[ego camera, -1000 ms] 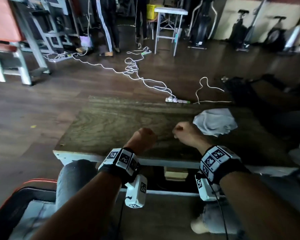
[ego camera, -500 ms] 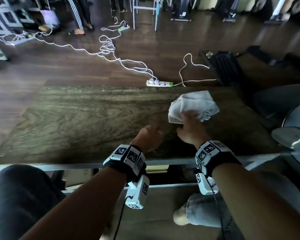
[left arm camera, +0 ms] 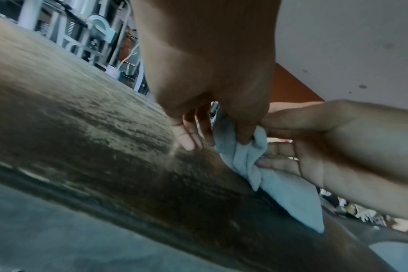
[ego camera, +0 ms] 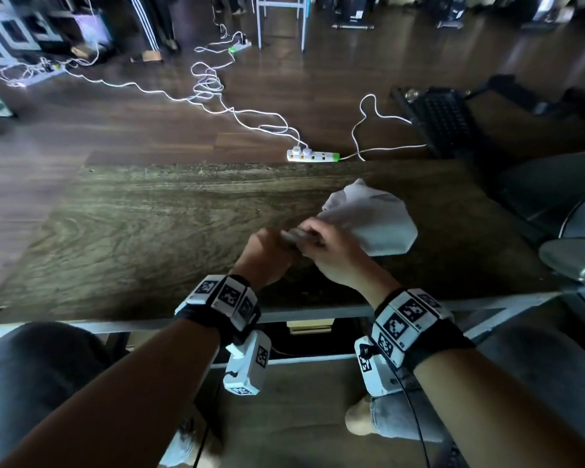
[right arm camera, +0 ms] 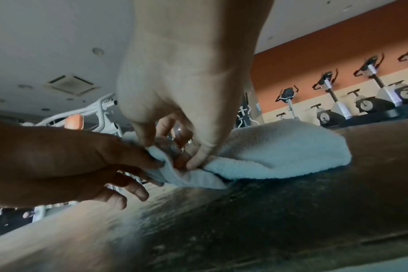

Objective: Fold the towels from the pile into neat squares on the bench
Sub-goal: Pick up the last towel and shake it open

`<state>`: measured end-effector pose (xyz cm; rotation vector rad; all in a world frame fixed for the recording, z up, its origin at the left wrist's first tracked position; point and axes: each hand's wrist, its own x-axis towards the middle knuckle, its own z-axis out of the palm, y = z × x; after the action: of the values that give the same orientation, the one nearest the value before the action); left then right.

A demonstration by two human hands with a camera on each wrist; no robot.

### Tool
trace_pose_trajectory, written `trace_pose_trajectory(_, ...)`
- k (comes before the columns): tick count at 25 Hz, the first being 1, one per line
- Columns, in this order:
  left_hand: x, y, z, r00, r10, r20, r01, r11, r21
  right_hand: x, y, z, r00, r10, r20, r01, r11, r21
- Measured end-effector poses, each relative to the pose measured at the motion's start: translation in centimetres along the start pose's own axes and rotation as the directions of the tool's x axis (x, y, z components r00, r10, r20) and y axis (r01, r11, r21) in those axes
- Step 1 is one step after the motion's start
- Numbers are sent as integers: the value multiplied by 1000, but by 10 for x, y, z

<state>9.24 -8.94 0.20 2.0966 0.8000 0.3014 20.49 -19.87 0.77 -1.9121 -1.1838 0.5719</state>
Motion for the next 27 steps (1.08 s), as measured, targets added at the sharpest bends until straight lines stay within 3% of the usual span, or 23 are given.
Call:
trace_pose_trajectory(1, 1, -1, -8, 998, -6, -57, 3, 999, -55, 1, -1, -1, 997, -37, -65, 37, 999, 3)
trace_pose_trajectory(3, -3, 0, -28, 987, 0, -163, -24, 989, -144, 0, 4, -6, 979, -108, -170, 83, 986, -147)
trace_pose_trajectory(5, -13, 7, -45, 978, -17, -206, -25, 980, -197, -6, 7, -6, 981, -90, -172, 40, 961, -272)
trace_pose_trajectory(9, -26, 17, -69, 970, -4, -241, -41, 983, -180, -18, -6, -3, 962, -101, -253, 30, 962, -272)
trace_pose_trajectory(12, -28, 19, -81, 945, -40, -324, -57, 957, -284, -22, -28, -8, 947, -65, -314, 31, 993, -114)
trace_pose_trajectory(15, -34, 22, -88, 933, -10, -360, -123, 931, -345, -18, -48, -10, 885, -133, -446, 37, 975, -218)
trace_pose_trajectory(16, -38, 25, -89, 934, 27, -355, -154, 930, -333, -16, -55, -9, 868, -175, -465, 86, 974, -208)
trace_pose_trajectory(18, -45, 34, -91, 946, 109, -306, -193, 946, -260, -14, -71, -6, 903, -209, -375, 163, 975, -152)
trace_pose_trajectory(21, -47, 46, -91, 953, 125, -277, -177, 969, -173, -16, -92, -3, 927, -219, -305, 128, 948, -292)
trace_pose_trajectory(23, -45, 46, -93, 946, 111, -305, -156, 979, -129, -19, -102, -10, 893, -204, -401, 98, 958, -270)
trace_pose_trajectory(27, -37, 35, -102, 914, 89, -395, -95, 995, 6, -22, -108, -33, 776, -128, -618, 18, 983, -182)
